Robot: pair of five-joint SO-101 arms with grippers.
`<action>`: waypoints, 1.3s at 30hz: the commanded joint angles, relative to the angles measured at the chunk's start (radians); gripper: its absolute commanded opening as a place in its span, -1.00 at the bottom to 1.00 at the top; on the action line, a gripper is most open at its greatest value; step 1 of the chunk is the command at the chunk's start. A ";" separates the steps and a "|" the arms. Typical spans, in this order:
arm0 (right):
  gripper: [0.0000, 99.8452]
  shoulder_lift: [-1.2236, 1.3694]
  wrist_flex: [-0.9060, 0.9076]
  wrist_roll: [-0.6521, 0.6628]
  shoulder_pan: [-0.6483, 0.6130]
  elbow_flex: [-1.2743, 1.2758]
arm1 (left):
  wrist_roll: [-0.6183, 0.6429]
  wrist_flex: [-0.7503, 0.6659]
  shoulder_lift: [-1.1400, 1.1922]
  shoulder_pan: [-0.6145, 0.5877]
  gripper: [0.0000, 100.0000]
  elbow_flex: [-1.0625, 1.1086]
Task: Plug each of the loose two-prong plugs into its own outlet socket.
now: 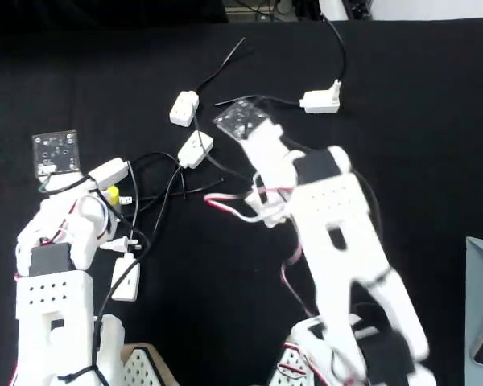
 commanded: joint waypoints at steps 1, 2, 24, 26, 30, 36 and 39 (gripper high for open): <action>-0.98 -0.200 -0.097 -0.152 0.012 0.076 | 0.008 -0.018 -0.020 0.061 -0.62 -0.047; -0.98 -0.228 -0.123 -0.210 0.011 0.105 | 0.008 -0.018 -0.020 0.081 -0.62 -0.054; -0.98 -0.868 -0.825 -0.420 -0.351 0.753 | 0.186 -0.020 -0.020 0.240 -0.62 -0.170; -0.98 -0.868 -0.841 -0.420 -0.385 0.769 | 0.184 -0.020 -0.020 0.243 -0.62 -0.171; -0.98 -0.868 -0.842 -0.420 -0.414 0.779 | 0.175 -0.020 -0.020 0.268 -0.62 -0.173; -0.98 -0.866 -0.812 -0.420 -0.419 0.780 | 0.078 -0.020 -0.064 0.349 -0.62 -0.170; -0.98 -0.866 -0.789 -0.411 -0.431 0.780 | 0.064 -0.018 -0.169 0.386 -0.62 -0.142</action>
